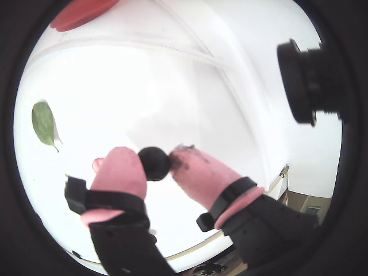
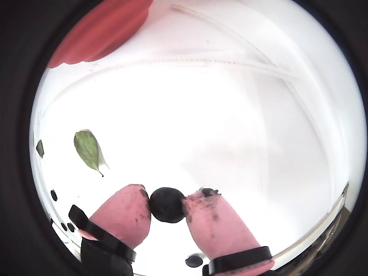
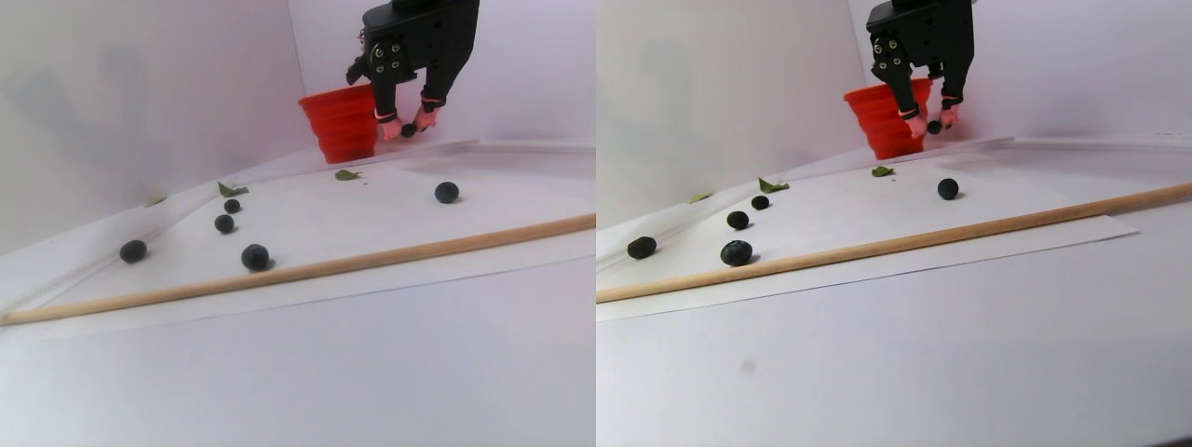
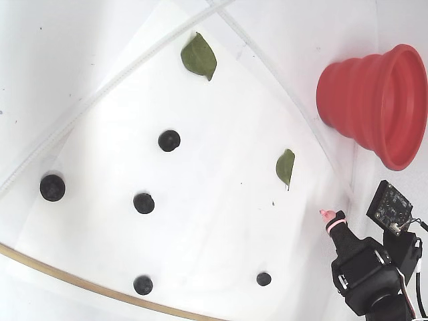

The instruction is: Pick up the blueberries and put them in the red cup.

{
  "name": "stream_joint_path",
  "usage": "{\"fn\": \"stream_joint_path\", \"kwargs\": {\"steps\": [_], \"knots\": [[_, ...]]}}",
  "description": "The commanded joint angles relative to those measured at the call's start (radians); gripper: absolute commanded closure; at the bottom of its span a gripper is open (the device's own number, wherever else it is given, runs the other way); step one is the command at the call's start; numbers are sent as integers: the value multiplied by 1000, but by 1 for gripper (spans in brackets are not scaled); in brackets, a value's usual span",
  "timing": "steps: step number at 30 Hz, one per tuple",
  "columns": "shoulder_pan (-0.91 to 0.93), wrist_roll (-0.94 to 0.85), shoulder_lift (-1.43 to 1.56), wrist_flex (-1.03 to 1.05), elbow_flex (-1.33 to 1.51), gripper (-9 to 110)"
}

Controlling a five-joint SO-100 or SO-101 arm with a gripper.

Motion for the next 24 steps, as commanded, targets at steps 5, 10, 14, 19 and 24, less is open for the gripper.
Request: {"fn": "stream_joint_path", "kwargs": {"steps": [5,10,14,19,24], "knots": [[-29,8,173,11,-57,91],[-46,8,198,12,-71,91],[-58,11,207,12,-89,91],[-74,12,218,12,-110,91],[-94,14,224,12,-138,91]]}}
